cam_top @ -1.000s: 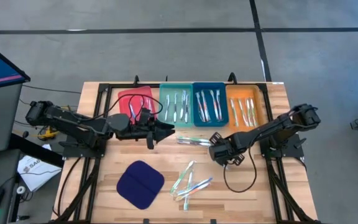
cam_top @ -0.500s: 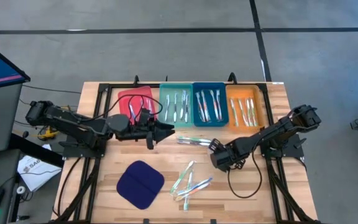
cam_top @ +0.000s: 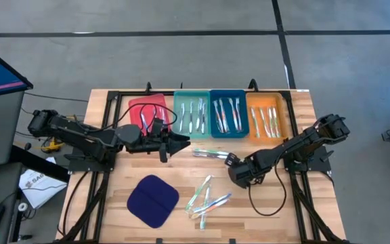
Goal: Pick & Place Toothbrushes
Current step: Put the blue toothbrush into the red bin
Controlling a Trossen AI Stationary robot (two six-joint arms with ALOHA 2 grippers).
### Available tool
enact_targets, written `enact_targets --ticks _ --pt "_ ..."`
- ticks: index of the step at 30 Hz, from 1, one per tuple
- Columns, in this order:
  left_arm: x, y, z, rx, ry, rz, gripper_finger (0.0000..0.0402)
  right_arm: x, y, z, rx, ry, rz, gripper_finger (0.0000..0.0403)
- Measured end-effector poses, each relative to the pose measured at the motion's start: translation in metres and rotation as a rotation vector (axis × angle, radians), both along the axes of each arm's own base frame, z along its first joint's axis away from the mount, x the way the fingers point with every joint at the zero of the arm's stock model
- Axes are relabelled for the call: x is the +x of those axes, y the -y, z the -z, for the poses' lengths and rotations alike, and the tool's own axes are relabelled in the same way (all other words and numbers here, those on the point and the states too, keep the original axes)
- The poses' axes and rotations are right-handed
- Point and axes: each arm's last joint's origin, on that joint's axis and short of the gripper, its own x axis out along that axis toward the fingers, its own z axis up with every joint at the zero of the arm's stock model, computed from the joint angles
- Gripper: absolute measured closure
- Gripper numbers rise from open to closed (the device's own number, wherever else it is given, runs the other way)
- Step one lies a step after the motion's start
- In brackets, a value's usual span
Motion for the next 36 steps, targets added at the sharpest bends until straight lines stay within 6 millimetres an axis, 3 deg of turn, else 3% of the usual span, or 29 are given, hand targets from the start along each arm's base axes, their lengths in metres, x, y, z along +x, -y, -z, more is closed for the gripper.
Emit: enact_targets --ticks 13,19,27,36 --pt "-0.001 0.006 0.0 -0.029 0.003 0.012 0.0224 0.009 -0.005 -0.002 0.014 0.066 -0.189 0.0183" --pt "-0.001 0.008 0.0 -0.052 0.009 0.017 0.0224 0.012 -0.001 -0.002 0.058 0.072 -0.2 0.0183" --pt "-0.002 0.011 -0.001 -0.061 0.021 0.03 0.0224 0.017 0.001 0.022 0.045 -0.037 -0.188 0.0184" --pt "-0.002 0.011 -0.003 -0.081 0.033 0.03 0.0224 0.017 0.004 0.019 0.065 -0.014 -0.175 0.0205"
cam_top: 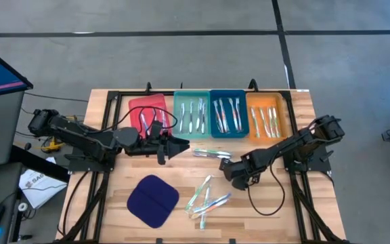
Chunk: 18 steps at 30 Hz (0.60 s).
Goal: Pick & Place Toothbrushes
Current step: Put the blue toothbrush into the red bin
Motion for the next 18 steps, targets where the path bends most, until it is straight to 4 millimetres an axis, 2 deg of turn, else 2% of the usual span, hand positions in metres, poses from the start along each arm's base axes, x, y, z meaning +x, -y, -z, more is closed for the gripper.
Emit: enact_targets --ticks 4,12,14,18 --pt "-0.0001 -0.0005 -0.0004 0.001 0.004 -0.018 0.0224 -0.0004 0.0026 -0.0003 0.017 -0.009 0.055 0.0251" --pt "-0.0001 -0.0007 -0.0005 0.004 0.005 -0.027 0.0224 -0.0046 0.0041 0.0008 0.017 -0.053 0.107 0.0383" --pt "-0.0001 -0.0008 -0.0006 0.005 0.005 -0.028 0.0224 -0.0048 0.0042 0.0009 0.026 -0.053 0.15 0.0386" --pt "-0.0001 -0.0008 -0.0006 0.005 0.005 -0.029 0.0224 -0.0043 0.0041 0.0004 0.055 -0.046 0.261 0.0356"
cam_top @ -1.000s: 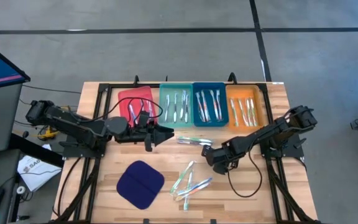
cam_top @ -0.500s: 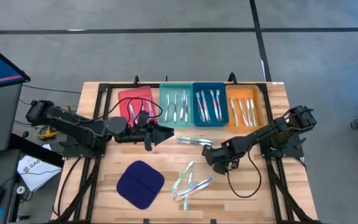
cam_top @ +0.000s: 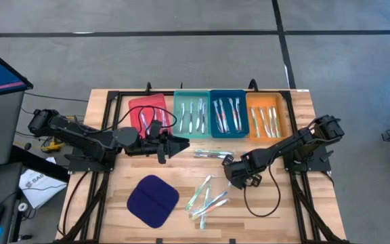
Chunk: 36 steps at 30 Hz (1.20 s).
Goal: Pick & Place Toothbrushes
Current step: Put the blue toothbrush into the red bin
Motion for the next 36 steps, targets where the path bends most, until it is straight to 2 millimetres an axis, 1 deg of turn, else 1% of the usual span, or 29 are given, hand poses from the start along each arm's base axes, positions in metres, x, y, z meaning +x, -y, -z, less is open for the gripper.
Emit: enact_targets --ticks 2,5,7,10,14,18,21,23,26,29,34,36 --pt "0.0 0.0 0.0 0.0 0.0 -0.001 0.0224 0.001 0.0 -0.002 0.008 0.0 0.048 0.0355" --pt "0.0 0.0 0.0 0.015 -0.002 -0.015 0.0224 0.004 -0.001 -0.007 0.011 -0.016 0.111 0.0382" --pt "0.0 -0.001 0.001 0.018 -0.005 -0.027 0.0224 0.006 -0.001 -0.012 0.013 -0.037 0.156 0.0389" --pt "0.0 -0.002 0.003 0.019 -0.013 -0.038 0.0224 0.017 -0.003 -0.026 0.061 0.003 0.233 0.0382" --pt "0.0 -0.003 0.003 0.019 -0.013 -0.042 0.0224 0.026 -0.002 -0.042 0.128 -0.005 0.293 0.0389" --pt "0.0 -0.004 0.003 0.018 -0.013 -0.063 0.0224 0.036 0.0 -0.062 0.189 -0.006 0.353 0.0389" --pt "0.0 -0.004 0.003 0.017 -0.012 -0.064 0.0224 0.046 0.002 -0.081 0.222 0.031 0.386 0.0389" --pt "0.0 -0.004 0.002 0.015 -0.01 -0.065 0.0224 0.047 0.006 -0.093 0.231 0.052 0.395 0.0389" --pt "0.0 -0.004 0.001 0.011 0.001 -0.068 0.0224 0.053 0.017 -0.112 0.261 0.127 0.428 0.0389" --pt "0.0 -0.005 -0.002 -0.031 0.041 -0.079 0.0224 0.056 0.035 -0.13 0.285 0.195 0.484 0.0389" --pt "-0.001 -0.016 -0.011 -0.18 0.143 -0.121 0.0224 0.054 0.078 -0.166 0.338 0.351 0.628 0.0389" --pt "-0.004 -0.023 -0.016 -0.22 0.176 -0.128 0.0224 0.052 0.095 -0.184 0.4 0.426 0.697 0.0389"
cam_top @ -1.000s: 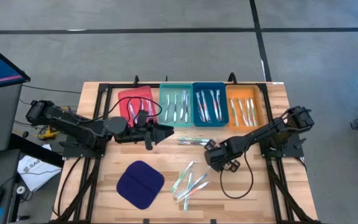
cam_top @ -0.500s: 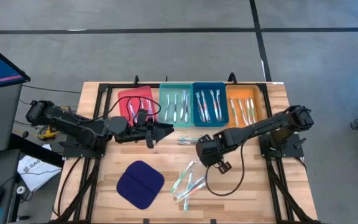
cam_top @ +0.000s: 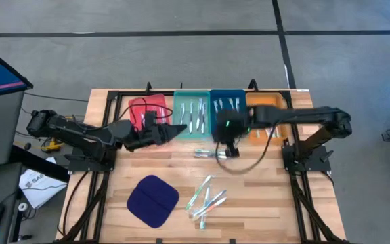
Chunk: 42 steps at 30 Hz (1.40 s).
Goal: Pick & Place Toothbrushes
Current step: Put the blue toothbrush into the red bin
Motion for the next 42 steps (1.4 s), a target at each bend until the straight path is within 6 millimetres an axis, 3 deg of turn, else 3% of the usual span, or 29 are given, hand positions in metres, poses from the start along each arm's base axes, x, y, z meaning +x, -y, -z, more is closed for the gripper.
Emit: enact_targets --ticks 5,10,19,23,28,36,42 --pt "-0.011 -0.009 -0.013 0.044 0.045 0.021 0.0224 -0.007 0.035 -0.043 0.158 0.242 0.159 0.0389" --pt "-0.024 -0.015 -0.025 0.143 0.074 -0.001 0.0224 -0.01 0.056 -0.077 0.352 0.428 0.272 0.0389" --pt "-0.031 -0.034 -0.031 0.316 0.048 -0.069 0.0224 0.008 0.053 -0.123 0.701 0.782 0.282 0.0389" --pt "-0.031 -0.048 -0.031 0.285 0.081 0.043 0.0224 0.017 0.051 -0.132 0.826 0.908 0.305 0.0389" --pt "-0.03 -0.068 -0.029 0.207 0.101 0.173 0.0224 0.019 0.046 -0.137 0.855 0.971 0.338 0.0389" --pt "-0.035 -0.086 -0.029 0.352 0.081 0.161 0.0224 0.021 0.04 -0.136 0.868 0.97 0.358 0.0389" --pt "-0.036 -0.091 -0.029 0.251 0.089 0.183 0.0224 0.021 0.039 -0.136 0.81 0.991 0.358 0.0386"
